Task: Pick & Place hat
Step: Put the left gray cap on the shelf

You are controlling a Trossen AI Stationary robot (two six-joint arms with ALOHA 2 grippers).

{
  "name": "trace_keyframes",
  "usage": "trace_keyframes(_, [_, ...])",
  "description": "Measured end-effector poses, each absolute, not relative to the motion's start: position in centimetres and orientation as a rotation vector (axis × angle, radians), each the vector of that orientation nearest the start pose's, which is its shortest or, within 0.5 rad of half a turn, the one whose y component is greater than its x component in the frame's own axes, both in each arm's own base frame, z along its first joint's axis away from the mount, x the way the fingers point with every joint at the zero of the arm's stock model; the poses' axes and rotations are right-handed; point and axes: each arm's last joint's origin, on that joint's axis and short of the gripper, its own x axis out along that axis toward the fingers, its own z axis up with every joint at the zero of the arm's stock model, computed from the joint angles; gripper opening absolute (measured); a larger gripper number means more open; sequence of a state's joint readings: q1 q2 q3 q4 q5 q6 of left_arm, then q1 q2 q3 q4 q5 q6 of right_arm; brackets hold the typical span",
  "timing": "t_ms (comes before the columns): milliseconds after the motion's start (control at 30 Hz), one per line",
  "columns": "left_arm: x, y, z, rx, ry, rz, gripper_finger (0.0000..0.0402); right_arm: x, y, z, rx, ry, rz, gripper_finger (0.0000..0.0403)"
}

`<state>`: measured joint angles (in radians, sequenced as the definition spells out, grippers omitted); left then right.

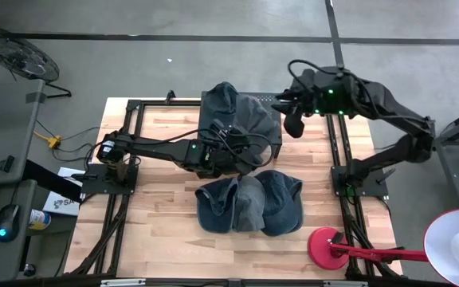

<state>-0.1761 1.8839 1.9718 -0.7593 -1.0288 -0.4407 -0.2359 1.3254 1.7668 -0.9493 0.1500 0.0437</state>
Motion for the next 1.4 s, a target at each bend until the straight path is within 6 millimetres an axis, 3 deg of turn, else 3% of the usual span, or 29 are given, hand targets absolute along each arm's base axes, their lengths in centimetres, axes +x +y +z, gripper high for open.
trace_keyframes(267, [40.3, -4.6, 38.5, 0.006, 0.370, 0.930, 0.0000, 25.7, -5.5, 48.2, 0.114, 0.579, -0.329, 0.0221])
trace_keyframes(533, [40.3, -4.6, 38.5, 0.007, 0.368, 0.933, 0.0000, 27.5, -6.1, 47.2, 0.169, 0.645, -0.359, 0.0224])
trace_keyframes(733, [40.3, -4.6, 38.5, 0.008, 0.369, 0.933, 0.0000, 27.8, -6.4, 47.1, 0.185, 0.642, -0.367, 0.0220])
trace_keyframes(1400, [40.3, -4.6, 38.5, 0.007, 0.370, 0.930, 0.0000, 27.7, -6.3, 47.3, 0.202, 0.627, -0.313, 0.0029])
